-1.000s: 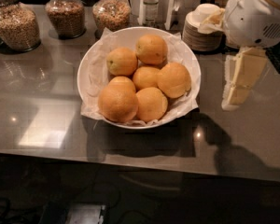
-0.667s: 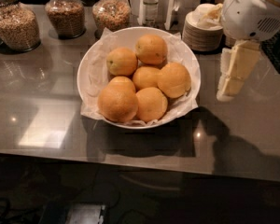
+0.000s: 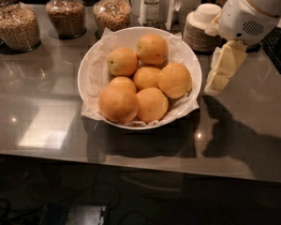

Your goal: Pick orange from white bowl

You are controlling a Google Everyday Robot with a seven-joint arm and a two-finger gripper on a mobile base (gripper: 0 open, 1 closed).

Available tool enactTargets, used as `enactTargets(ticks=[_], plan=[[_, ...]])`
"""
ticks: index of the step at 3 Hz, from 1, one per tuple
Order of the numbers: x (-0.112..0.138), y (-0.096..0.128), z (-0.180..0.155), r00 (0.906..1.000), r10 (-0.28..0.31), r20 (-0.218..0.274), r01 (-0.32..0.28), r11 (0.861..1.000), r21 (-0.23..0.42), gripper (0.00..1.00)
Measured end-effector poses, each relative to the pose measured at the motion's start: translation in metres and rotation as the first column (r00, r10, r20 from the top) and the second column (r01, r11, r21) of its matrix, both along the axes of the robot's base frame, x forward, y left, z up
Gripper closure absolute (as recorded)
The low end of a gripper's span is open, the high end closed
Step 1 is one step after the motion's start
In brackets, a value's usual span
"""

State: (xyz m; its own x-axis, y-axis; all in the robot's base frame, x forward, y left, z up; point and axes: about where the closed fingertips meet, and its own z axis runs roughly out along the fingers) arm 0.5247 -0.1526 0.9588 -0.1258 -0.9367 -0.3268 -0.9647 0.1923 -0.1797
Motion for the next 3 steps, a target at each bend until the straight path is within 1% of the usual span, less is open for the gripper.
enactTargets(ticks=[1,2,3], plan=[[0.0,0.001,0.001,0.9995,-0.03,-0.005,0.03,1.0,0.009,0.0],[0.0,0.001,0.001,0.9995,-0.03,-0.005,0.03,1.0,0.009,0.0],[-0.011,0.027,0.0,0.9994,0.019,0.029,-0.02,0.998,0.058,0.0]])
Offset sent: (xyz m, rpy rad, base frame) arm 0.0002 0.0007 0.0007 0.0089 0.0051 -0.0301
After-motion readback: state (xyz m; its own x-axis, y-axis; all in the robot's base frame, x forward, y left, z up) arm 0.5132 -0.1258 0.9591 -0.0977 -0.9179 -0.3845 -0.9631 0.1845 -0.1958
